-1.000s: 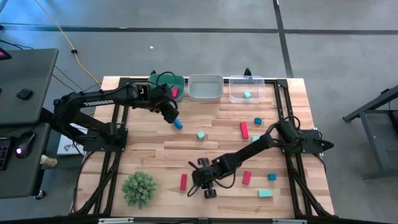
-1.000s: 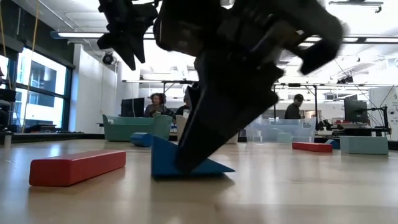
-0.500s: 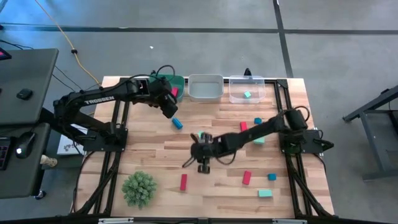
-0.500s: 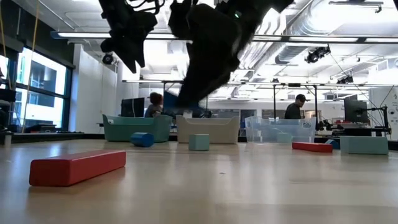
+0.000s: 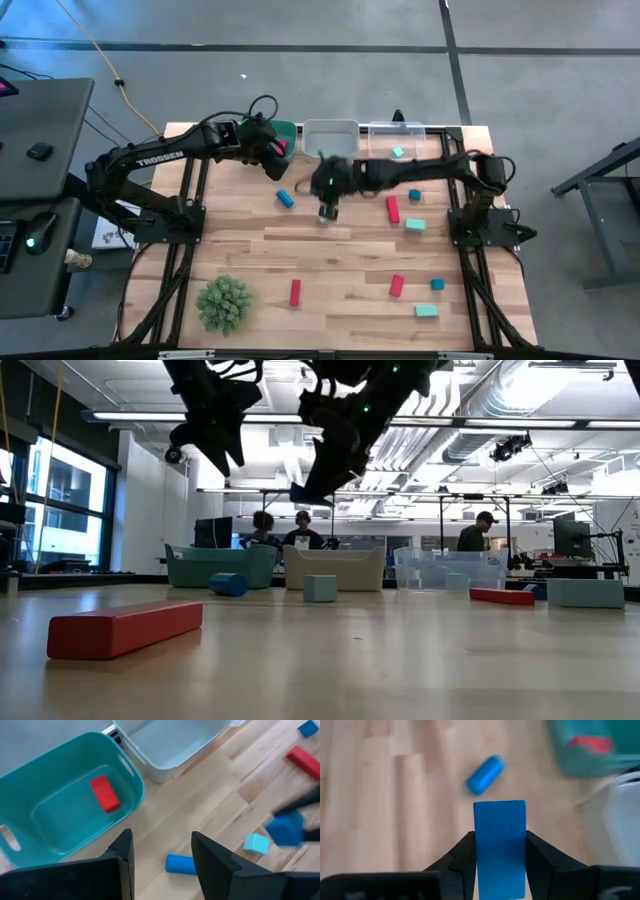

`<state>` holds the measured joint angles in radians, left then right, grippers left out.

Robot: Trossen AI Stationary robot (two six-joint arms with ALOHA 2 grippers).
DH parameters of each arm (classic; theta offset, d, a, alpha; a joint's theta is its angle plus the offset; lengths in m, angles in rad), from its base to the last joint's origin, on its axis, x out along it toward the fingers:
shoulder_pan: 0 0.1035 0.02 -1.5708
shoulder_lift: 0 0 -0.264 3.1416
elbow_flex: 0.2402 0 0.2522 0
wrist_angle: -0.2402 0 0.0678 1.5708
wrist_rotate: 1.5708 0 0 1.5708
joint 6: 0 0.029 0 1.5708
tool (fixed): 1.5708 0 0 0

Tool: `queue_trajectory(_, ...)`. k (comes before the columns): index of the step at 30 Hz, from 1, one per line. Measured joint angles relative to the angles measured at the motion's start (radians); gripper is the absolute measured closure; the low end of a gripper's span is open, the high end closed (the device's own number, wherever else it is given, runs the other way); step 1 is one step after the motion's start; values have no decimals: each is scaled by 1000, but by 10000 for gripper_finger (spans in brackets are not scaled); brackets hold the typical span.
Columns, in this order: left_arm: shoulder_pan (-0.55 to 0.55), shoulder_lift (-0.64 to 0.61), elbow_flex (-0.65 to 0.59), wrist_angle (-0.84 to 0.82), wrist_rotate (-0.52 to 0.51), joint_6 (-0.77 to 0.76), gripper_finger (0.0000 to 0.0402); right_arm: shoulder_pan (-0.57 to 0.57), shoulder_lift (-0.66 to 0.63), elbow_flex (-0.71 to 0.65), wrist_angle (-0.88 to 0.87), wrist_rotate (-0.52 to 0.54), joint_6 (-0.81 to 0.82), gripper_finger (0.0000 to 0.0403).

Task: Sort & place blocks by color
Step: Put the blue block into the top gray bin

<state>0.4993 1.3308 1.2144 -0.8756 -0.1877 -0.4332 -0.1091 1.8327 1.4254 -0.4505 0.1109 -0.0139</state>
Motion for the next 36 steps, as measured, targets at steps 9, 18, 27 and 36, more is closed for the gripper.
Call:
queue_trajectory(9, -5, 0, 0, 67, 9, -28, 284, -214, -11, 0, 36, -97, -153, 297)
queue_trajectory(18, -4, 5, 0, 216, 25, -35, 284, -369, -12, 0, 128, -179, -230, 297)
queue_trajectory(27, -4, 5, 1, 327, 23, -35, 284, -472, 11, 0, 289, -200, -215, 297)
queue_trajectory(36, -4, 5, 1, 324, 20, -35, 284, -500, 91, 0, 337, -227, -159, 297)
